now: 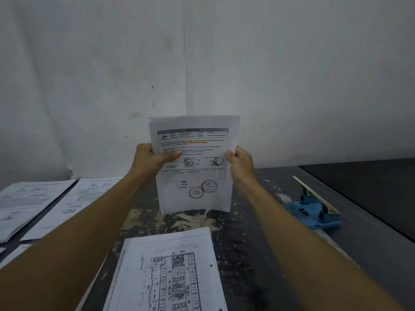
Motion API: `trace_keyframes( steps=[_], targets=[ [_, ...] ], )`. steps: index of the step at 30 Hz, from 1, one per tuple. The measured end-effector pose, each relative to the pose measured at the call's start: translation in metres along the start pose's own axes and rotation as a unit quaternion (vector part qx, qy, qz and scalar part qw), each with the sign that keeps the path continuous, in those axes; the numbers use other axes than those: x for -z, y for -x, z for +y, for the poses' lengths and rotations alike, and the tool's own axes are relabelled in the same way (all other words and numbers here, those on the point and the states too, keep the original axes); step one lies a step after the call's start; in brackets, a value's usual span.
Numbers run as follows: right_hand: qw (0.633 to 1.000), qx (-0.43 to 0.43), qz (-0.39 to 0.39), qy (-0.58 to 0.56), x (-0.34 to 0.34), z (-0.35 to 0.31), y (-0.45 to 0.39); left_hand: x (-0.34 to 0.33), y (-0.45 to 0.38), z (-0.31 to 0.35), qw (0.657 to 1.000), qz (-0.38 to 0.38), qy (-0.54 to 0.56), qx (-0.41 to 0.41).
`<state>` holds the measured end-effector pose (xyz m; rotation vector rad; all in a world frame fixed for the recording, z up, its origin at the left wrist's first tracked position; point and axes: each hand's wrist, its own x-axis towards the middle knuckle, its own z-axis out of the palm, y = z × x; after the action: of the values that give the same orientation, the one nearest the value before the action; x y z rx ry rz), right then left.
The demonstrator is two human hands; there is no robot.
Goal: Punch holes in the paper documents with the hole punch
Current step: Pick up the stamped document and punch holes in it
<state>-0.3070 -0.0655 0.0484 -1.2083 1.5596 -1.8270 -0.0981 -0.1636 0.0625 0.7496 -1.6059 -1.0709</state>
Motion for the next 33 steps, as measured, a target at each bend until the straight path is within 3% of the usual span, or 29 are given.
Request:
trace_keyframes(
  steps=[14, 16, 19, 22, 24, 26, 29, 33],
  targets=[
    [1.000, 0.002, -0.020, 0.015, 0.003, -0.004, 0.002, -0.001, -0.001, 0.005, 1.000, -0.009, 0.016, -0.008],
    [0.998, 0.030, 0.016, 0.049, 0.002, -0.007, 0.003, -0.002, -0.001, 0.004, 1.000, -0.005, 0.016, -0.010],
    [0.948, 0.226, 0.136, 0.177, 0.002, -0.029, 0.003, -0.002, -0.001, 0.002, 1.000, -0.001, 0.016, -0.017],
    [0.856, 0.390, 0.123, 0.315, 0.001, -0.064, -0.003, -0.004, -0.001, 0.003, 1.000, -0.005, 0.014, -0.016],
    [0.805, 0.397, 0.048, 0.439, -0.003, -0.076, -0.009, -0.005, -0.001, 0.003, 1.000, -0.004, 0.010, -0.016],
    [0.783, 0.367, -0.008, 0.502, -0.006, -0.075, -0.011, -0.004, 0.000, 0.003, 1.000, 0.001, 0.003, -0.017],
    [0.790, 0.385, 0.017, 0.477, -0.007, -0.067, -0.010, -0.002, 0.000, 0.002, 1.000, 0.002, -0.003, -0.015],
    [0.794, 0.360, -0.021, 0.489, -0.003, -0.063, -0.009, -0.002, 0.001, 0.004, 1.000, 0.005, -0.007, -0.019]
  ],
)
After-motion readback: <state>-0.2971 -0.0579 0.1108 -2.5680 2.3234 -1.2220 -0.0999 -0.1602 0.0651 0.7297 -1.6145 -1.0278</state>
